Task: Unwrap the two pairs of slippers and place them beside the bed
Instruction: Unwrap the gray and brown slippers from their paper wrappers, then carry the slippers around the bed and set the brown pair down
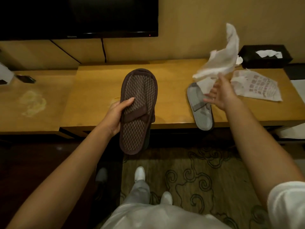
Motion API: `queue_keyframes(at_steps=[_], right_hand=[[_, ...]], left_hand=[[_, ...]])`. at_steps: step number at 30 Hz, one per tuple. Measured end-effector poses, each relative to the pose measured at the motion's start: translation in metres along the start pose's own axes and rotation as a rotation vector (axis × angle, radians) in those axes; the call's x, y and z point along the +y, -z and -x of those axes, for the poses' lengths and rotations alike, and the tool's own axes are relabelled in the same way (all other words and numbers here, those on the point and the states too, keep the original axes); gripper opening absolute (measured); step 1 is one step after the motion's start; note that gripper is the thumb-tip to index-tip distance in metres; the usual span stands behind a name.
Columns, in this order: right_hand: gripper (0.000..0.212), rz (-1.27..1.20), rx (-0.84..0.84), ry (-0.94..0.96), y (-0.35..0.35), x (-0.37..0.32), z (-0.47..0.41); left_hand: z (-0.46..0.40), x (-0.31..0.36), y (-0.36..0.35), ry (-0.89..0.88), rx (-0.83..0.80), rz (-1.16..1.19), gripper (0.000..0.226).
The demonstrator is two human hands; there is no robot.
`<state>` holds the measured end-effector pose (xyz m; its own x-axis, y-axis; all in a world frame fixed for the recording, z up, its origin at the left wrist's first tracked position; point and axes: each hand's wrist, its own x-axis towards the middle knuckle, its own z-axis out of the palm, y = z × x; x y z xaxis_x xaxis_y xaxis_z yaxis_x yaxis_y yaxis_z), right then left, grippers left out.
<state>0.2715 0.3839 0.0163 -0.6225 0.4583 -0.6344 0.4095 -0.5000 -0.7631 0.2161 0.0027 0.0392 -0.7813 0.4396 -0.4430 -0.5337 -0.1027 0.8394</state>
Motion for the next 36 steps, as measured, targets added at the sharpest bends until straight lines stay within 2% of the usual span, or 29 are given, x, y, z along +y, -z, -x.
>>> queue_keyframes(at_steps=[2, 3, 7, 10, 12, 14, 15, 18, 22, 24, 27, 29, 34, 36], right_hand=[[0.055, 0.181, 0.011, -0.036, -0.009, 0.024, -0.006], [0.054, 0.278, 0.08, -0.051, -0.009, 0.038, -0.011], [0.069, 0.777, 0.479, -0.052, 0.005, 0.089, -0.03], [0.083, 0.92, 0.542, -0.058, 0.008, 0.107, -0.03], [0.094, 0.897, 0.474, -0.088, 0.006, 0.107, -0.038], [0.112, 0.718, 0.29, -0.163, 0.0, 0.104, -0.045], [0.111, 0.615, 0.205, -0.19, -0.004, 0.106, -0.05], [0.065, 0.419, 0.03, -0.175, -0.034, 0.107, -0.038], [0.022, 0.254, -0.139, -0.01, -0.084, 0.094, 0.005], [0.023, 0.156, -0.228, 0.064, -0.098, 0.089, 0.028], [0.049, -0.029, -0.391, 0.114, -0.106, 0.087, 0.049], [0.058, -0.063, -0.443, 0.081, -0.118, 0.087, 0.055], [0.027, 0.136, -0.382, 0.108, -0.172, 0.088, 0.071], [0.027, 0.097, -0.397, 0.103, -0.183, 0.098, 0.078]], left_hand=[[-0.006, -0.001, -0.002, 0.004, 0.038, 0.005, 0.034], [-0.01, -0.001, -0.003, 0.004, 0.055, 0.002, 0.034], [-0.021, -0.002, -0.002, 0.0, 0.117, 0.002, 0.038], [-0.024, -0.005, 0.006, 0.006, 0.138, 0.01, 0.038], [-0.026, -0.006, 0.012, 0.011, 0.146, 0.009, 0.041], [-0.027, -0.007, 0.019, 0.023, 0.151, 0.008, 0.042], [-0.028, -0.007, 0.021, 0.028, 0.153, 0.008, 0.041], [-0.03, -0.004, 0.028, 0.037, 0.159, 0.018, 0.038], [-0.033, 0.005, 0.036, 0.027, 0.158, 0.032, 0.041], [-0.036, 0.01, 0.042, 0.018, 0.158, 0.046, 0.044], [-0.037, 0.021, 0.055, -0.011, 0.15, 0.081, 0.049], [-0.036, 0.027, 0.066, -0.026, 0.142, 0.103, 0.05], [-0.022, 0.035, 0.093, -0.086, 0.196, 0.139, 0.046], [-0.005, 0.034, 0.107, -0.124, 0.24, 0.158, 0.04]])
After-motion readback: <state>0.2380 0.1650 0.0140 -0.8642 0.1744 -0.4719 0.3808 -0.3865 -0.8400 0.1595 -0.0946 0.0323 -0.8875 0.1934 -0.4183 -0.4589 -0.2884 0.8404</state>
